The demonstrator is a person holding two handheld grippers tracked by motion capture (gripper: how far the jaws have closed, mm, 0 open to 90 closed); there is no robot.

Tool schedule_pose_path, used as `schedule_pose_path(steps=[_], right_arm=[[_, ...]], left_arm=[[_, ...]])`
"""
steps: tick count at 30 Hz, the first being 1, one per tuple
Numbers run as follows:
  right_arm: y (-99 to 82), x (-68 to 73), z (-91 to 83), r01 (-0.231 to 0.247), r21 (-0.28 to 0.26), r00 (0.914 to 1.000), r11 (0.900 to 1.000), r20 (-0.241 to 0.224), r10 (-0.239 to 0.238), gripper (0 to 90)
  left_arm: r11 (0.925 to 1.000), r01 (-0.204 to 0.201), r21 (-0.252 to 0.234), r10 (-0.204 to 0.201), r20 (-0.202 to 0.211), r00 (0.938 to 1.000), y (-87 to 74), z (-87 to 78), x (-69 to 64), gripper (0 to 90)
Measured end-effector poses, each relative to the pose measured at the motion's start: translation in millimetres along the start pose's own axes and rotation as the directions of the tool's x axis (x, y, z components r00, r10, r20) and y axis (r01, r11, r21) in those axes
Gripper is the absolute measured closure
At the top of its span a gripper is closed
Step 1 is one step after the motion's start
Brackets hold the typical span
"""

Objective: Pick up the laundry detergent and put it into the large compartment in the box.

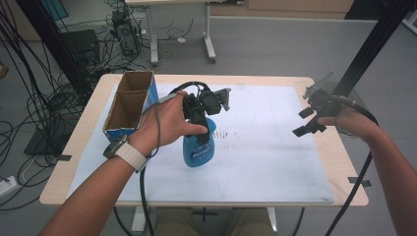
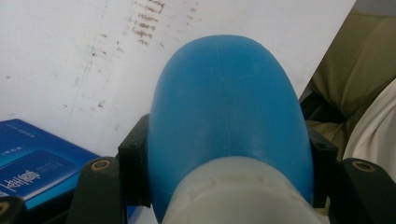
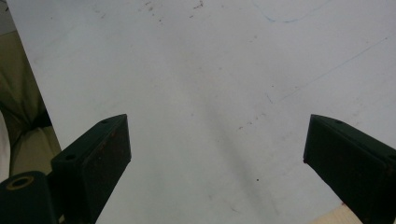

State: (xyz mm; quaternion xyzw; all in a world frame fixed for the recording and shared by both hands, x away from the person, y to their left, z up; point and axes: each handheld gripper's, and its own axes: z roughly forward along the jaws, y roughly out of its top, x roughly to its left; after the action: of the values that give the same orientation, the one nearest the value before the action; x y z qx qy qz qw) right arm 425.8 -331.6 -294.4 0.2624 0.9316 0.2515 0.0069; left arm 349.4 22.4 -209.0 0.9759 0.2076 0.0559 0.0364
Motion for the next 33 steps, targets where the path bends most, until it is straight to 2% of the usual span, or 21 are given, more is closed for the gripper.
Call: schedule_pose_path(steps=[17, 25, 33], right_arm=[[1.0, 0.5, -3.1, 0.008, -0.008, 1.0000, 0.9999, 0.002, -0.008, 7.2], [-0.6, -0.4, -4.4, 0.004, -0.010, 1.0000, 0.9999, 0.003, -0.004, 7.2], [-1.6, -0.5, -5.9, 0.005, -0.008, 1.0000, 1.0000, 0.002, -0.005, 7.2]], left_arm=[[0.9978, 0.066, -0.008, -0.067, -0.022, 0.9975, 2.0, -16.8, 6.4, 37.4], [0.9896, 0.143, -0.018, -0.143, -0.048, 0.9885, 2.9, -32.7, 12.8, 37.4], [0.9840, 0.178, 0.004, -0.177, -0.067, 0.9819, 6.4, -48.5, 20.2, 37.4]])
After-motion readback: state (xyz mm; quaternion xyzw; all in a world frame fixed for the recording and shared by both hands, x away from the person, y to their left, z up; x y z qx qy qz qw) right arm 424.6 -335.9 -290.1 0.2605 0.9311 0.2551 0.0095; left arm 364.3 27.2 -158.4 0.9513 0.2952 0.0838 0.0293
